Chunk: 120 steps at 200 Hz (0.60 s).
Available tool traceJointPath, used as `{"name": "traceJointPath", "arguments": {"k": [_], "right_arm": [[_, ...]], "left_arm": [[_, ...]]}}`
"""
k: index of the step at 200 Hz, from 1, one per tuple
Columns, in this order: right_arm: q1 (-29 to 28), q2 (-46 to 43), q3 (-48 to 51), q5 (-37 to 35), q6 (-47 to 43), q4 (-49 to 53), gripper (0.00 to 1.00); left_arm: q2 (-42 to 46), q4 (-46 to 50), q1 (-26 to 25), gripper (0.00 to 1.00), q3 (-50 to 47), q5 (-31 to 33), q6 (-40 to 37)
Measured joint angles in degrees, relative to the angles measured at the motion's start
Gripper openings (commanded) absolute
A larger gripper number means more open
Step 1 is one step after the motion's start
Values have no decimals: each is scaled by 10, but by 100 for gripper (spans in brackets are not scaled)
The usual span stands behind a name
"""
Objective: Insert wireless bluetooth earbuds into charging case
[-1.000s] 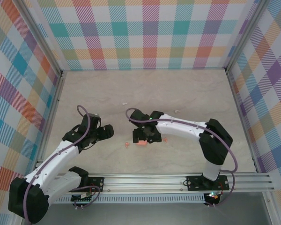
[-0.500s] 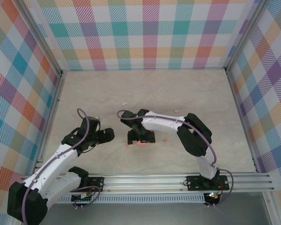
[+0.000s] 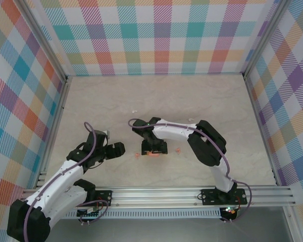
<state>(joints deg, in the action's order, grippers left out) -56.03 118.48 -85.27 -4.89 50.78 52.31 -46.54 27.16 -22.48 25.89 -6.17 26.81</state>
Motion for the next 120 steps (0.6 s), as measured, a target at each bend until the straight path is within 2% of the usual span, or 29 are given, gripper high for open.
{"name": "traceJointPath", "arguments": {"k": [33, 86, 120], "right_arm": [[1, -11, 16, 4, 1, -19, 56], [15, -42, 44, 10, -2, -42, 56], [38, -107, 76, 20, 11, -56, 56]], "left_arm": [[41, -29, 0, 89, -24, -23, 7], [70, -91, 0, 88, -19, -109, -24], [130, -235, -4, 88, -92, -151, 14]]}}
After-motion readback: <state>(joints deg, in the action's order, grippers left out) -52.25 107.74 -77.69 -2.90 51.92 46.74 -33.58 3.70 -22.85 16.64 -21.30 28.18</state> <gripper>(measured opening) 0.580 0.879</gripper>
